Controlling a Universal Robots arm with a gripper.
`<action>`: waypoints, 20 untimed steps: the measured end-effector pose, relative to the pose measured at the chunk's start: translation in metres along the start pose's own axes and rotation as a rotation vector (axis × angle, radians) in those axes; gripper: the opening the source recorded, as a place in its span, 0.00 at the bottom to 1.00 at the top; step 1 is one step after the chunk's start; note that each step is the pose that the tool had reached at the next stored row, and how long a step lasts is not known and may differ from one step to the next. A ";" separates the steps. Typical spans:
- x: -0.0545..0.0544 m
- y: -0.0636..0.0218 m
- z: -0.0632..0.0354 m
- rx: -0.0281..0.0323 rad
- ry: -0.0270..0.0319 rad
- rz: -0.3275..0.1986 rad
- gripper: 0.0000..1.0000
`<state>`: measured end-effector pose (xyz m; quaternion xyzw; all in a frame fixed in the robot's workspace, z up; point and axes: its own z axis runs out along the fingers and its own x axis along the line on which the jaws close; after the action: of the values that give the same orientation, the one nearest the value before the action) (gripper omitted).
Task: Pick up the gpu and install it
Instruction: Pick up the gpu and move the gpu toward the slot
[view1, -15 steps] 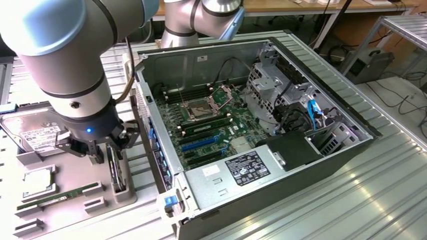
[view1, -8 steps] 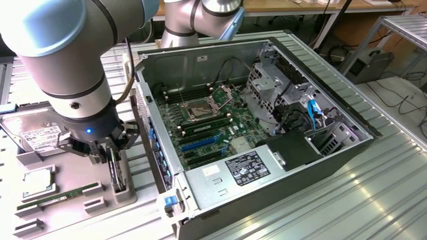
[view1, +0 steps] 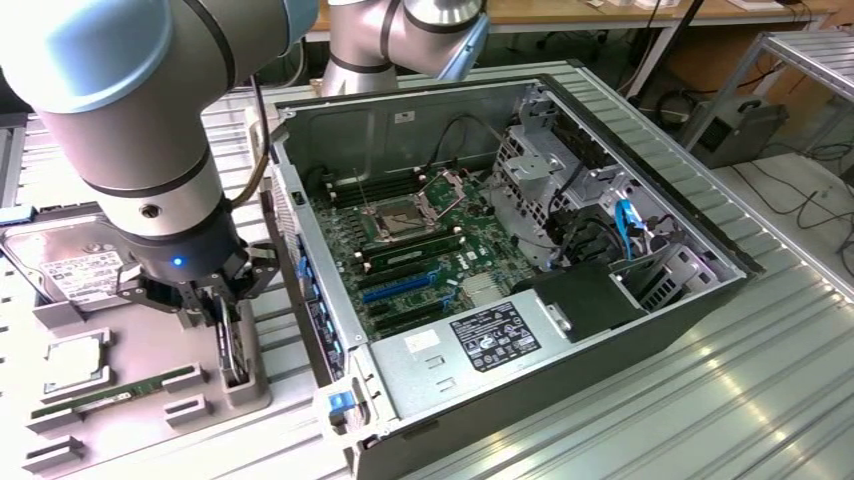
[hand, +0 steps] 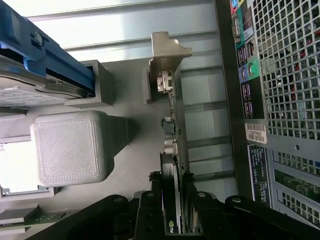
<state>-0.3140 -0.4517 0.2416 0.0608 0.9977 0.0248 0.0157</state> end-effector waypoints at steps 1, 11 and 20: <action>0.000 0.0000 0.0000 -0.0002 0.0004 -0.007 0.27; -0.002 0.0010 -0.0183 -0.0093 0.0146 -0.048 0.27; -0.008 0.0040 -0.0641 -0.0152 0.0316 -0.061 0.26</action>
<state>-0.3081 -0.4518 0.3060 0.0300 0.9990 0.0328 0.0011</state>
